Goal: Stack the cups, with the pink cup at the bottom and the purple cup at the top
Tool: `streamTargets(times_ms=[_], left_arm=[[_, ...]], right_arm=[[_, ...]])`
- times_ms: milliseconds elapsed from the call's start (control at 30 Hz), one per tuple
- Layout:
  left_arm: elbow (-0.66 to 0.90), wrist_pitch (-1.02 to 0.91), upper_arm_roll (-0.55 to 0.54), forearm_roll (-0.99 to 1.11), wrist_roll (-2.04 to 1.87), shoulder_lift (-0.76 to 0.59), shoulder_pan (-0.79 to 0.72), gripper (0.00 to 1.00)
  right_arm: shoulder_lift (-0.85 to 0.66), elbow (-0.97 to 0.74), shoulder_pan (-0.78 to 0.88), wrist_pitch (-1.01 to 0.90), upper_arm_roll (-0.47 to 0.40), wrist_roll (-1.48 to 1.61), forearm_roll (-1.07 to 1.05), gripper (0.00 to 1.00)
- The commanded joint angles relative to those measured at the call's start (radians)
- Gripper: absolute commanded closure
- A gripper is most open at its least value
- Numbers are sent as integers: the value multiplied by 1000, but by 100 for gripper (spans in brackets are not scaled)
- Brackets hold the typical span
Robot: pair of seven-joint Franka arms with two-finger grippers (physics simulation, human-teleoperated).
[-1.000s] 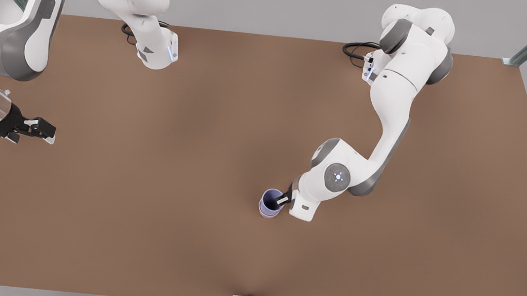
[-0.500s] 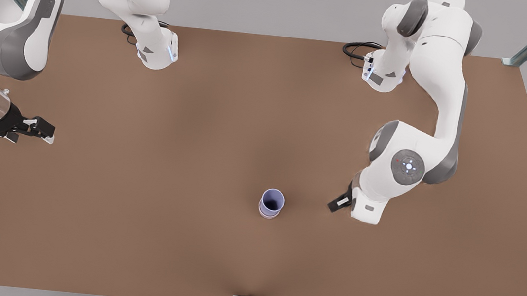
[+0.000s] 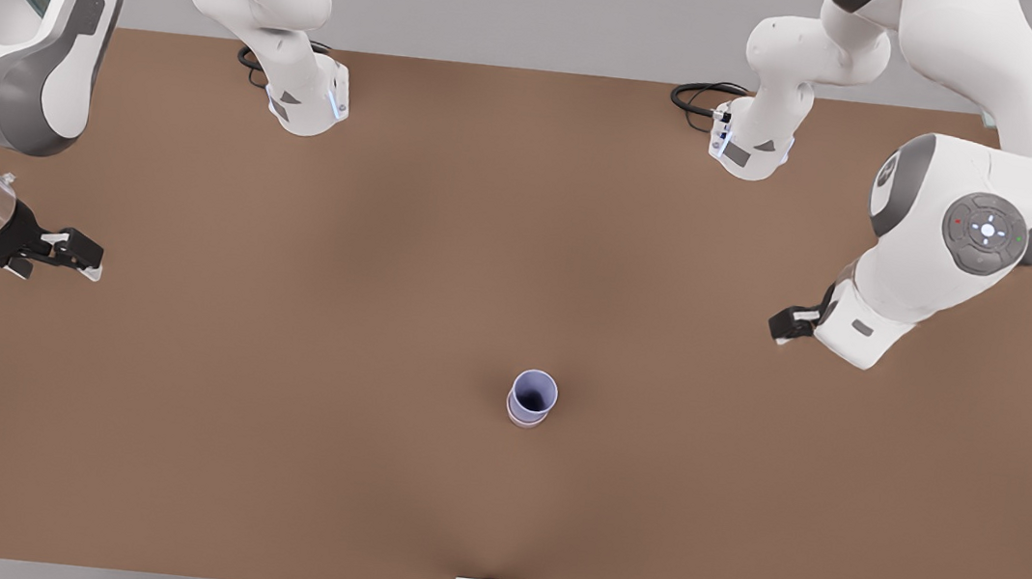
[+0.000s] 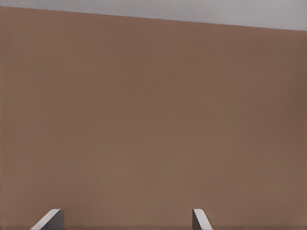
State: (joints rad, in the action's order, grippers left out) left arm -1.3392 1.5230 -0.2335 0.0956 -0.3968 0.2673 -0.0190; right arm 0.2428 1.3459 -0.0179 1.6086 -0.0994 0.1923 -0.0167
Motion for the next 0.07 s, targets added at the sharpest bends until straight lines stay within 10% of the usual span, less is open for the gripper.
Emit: streamTargets(times_ms=[0, 33], left_arm=[[-29, 48, -6, 15, 432, -17, 5, 0], [-29, 48, -6, 15, 431, -17, 5, 0]], right_arm=[[-2, -1, -1, -1, 1, 1, 1, 0], [-2, -1, 1, -1, 0, 1, 1, 0]])
